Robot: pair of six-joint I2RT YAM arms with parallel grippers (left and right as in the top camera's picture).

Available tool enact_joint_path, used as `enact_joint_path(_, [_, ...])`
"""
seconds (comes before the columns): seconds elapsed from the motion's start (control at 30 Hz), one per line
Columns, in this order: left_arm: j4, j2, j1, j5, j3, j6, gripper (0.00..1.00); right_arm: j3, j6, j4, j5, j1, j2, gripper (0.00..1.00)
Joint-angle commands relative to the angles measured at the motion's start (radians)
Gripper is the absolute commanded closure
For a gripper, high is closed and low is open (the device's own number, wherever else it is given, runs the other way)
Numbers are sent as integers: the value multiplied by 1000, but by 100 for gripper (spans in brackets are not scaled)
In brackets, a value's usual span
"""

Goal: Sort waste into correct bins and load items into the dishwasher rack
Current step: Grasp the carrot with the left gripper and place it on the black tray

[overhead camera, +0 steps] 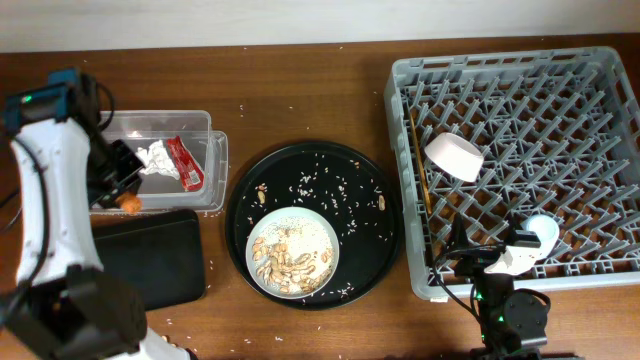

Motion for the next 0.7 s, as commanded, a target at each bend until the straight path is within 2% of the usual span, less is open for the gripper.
enact_joint_path(0.0, [11,-122,45,-112,-163,-139,99,-9,-4,0,8,-6,-8,2])
enact_joint_path(0.13, [179,-209,103,-87,-429,-233,99,-9,-4,0,8,-6,-8,2])
enact_joint_path(0.33, [484,-215,175,-42,-713,-285,98,-9,-4,0,8,-6,-8,2])
enact_joint_path(0.37, [526,-215,176,-34,-743,-285,87,-9,-4,0,8,-6,-8,2])
enact_joint_path(0.4, [538,-214,176,-21,-750,-285,70,-9,-4,0,8,-6,-8,2])
enact_joint_path(0.43, [542,-215,176,8,-749,-285,35,-9,-4,0,8,-6,-8,2])
enact_joint_path(0.47, [541,-219,176,51,-738,-283,21,-9,-4,0,8,-6,-8,2])
enact_joint_path(0.6, [532,-248,165,231,-643,-153,14,-9,-4,0,8,-6,-8,2])
enact_joint_path(0.63, [521,-258,153,244,-617,-141,9,-9,-4,0,8,-6,-8,2])
enact_joint_path(0.67, [503,-274,129,243,-584,-140,8,-9,-4,0,8,-6,-8,2])
